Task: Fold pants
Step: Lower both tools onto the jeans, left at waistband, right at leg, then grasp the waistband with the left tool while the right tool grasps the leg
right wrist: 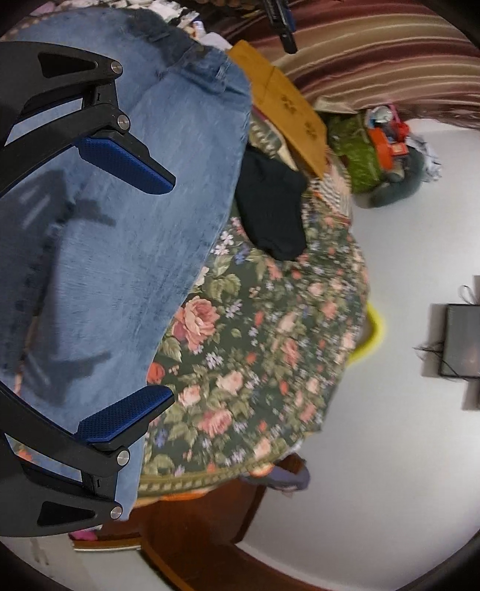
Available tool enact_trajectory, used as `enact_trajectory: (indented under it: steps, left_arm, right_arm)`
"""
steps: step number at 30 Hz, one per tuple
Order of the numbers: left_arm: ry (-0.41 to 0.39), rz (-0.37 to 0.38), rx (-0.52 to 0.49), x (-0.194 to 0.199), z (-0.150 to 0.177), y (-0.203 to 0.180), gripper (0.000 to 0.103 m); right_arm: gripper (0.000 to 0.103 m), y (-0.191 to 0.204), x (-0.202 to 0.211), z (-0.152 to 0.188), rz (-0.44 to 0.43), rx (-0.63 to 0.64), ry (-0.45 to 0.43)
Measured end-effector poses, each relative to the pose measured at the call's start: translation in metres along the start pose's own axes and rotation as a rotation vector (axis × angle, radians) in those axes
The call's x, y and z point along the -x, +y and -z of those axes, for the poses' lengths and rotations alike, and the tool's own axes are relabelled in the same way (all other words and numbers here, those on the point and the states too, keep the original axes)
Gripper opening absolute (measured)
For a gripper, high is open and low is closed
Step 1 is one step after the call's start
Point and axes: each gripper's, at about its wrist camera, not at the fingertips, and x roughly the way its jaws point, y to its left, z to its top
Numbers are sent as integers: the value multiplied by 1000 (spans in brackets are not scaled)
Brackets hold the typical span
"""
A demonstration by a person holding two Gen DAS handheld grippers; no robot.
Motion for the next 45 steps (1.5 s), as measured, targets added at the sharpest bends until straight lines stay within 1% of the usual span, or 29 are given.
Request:
enact_trajectory:
  steps: [4,5,6,7,8,11,12,13,15,16,17,20,21,22,23,24,26,27,28,30,32,34,35,37,38,39,40,42,45]
  left_arm:
    - [102,-15,32,-50,4,15,103]
    - [119,-10,37,-58,6,18,100]
    - [143,0,40,-67,8,21,91]
    - [177,8,40,-77,10,23,86]
    - [204,12,37,-84,12,25,77]
    - [242,11,47,-99,20,32,74]
    - [253,12,55,-102,22,35,70]
    - [271,18,65,-108,24,38,67]
    - [312,42,84,-118,28,42,52]
    - [341,56,94,-124,30,44,48]
    - [366,69,103,-128,32,44,42]
    - [403,67,111,-137,38,42,38]
    - [404,72,108,-138,39,41,30]
    - [410,84,111,-139,40,41,22]
    - [419,101,121,-139,40,40,9]
    - [427,121,134,-139,40,39,4]
    - [424,144,137,-136,37,36,1]
    - [417,150,131,-134,35,34,1]
    - [406,152,123,-131,33,32,1]
    - [385,155,102,-123,26,27,1]
    - [366,130,85,-115,19,28,1]
    - [347,72,89,-110,12,34,2]
    - [349,52,97,-111,10,39,5]
    - [372,63,116,-116,10,47,21]
    - [395,67,136,-121,12,52,39]
    - [409,70,157,-125,15,57,53]
    - [420,81,188,-130,19,61,54]
    - [460,102,237,-143,27,68,54]
    - [495,144,315,-160,36,74,54]
  right_arm:
    - [101,-6,-37,-7,-27,10,52]
    - [101,-8,-47,-10,-39,13,68]
    - [101,-8,-54,-11,-56,17,85]
    - [100,-11,-61,-14,-68,23,94]
    - [100,-11,-66,-15,-80,29,103]
    - [98,-11,-80,-16,-129,39,125]
    - [98,-10,-85,-17,-143,38,136]
    - [94,-10,-89,-17,-160,34,147]
    - [88,-10,-98,-19,-194,34,168]
    - [86,-10,-102,-20,-206,35,177]
    - [85,-9,-107,-21,-214,39,187]
    - [75,-7,-118,-22,-250,50,223]
    - [72,-7,-119,-23,-262,49,225]
    - [67,-6,-118,-23,-267,51,222]
    - [64,-5,-117,-24,-270,62,222]
    - [56,-3,-116,-24,-270,76,220]
    - [45,-2,-113,-24,-252,95,217]
    - [32,-3,-112,-23,-266,92,221]
    - [23,-4,-112,-23,-266,88,224]
    - [14,-5,-109,-22,-250,93,220]
    - [13,-4,-104,-20,-240,97,213]
    - [13,-1,-100,-19,-225,110,210]
    - [13,0,-98,-19,-220,117,206]
    - [13,1,-97,-20,-212,122,203]
    - [13,1,-98,-20,-213,117,204]
    - [13,-1,-100,-20,-215,108,208]
    - [13,0,-101,-19,-217,102,209]
    - [13,-1,-103,-18,-221,95,210]
    - [13,-1,-106,-16,-228,86,206]
